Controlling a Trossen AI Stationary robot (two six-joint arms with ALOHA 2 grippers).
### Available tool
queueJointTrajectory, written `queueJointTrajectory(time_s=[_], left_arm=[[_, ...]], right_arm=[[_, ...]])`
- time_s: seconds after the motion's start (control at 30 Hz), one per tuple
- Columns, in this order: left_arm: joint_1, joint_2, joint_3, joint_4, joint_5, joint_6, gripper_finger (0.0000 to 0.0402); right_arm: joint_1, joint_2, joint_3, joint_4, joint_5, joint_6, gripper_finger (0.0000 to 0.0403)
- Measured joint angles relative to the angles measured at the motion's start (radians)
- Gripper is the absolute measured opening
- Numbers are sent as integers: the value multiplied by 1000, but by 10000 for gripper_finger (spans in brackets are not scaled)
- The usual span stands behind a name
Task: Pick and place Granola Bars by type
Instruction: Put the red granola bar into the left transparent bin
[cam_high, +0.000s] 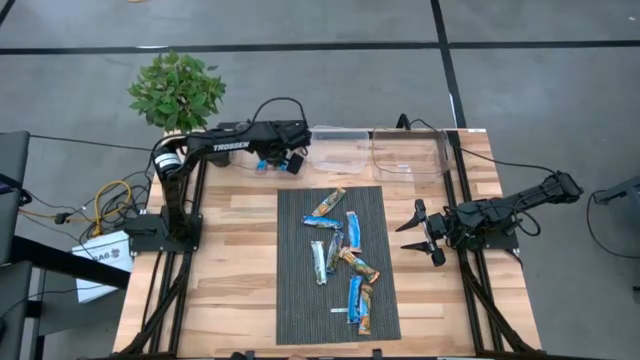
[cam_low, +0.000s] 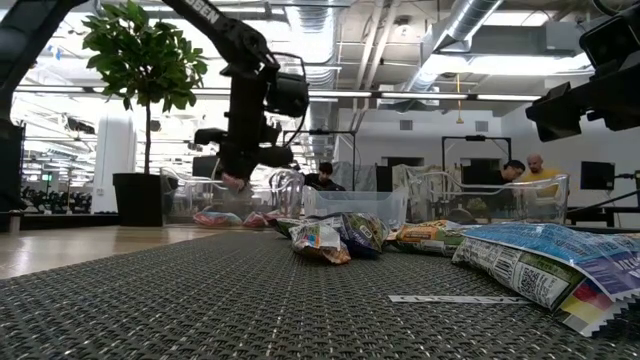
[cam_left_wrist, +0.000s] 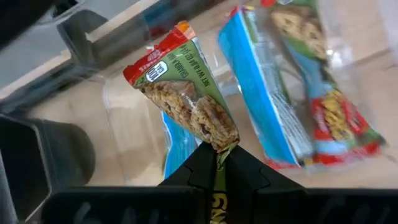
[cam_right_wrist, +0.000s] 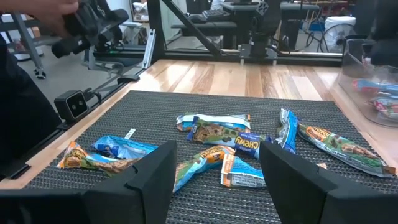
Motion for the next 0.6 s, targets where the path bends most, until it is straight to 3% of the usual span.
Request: queueJointTrajectory(time_s=[0.6], left_arm=[[31,-1,-31,92,29,41,32]], right_arm=[[0,0,0,0,0,0,221]])
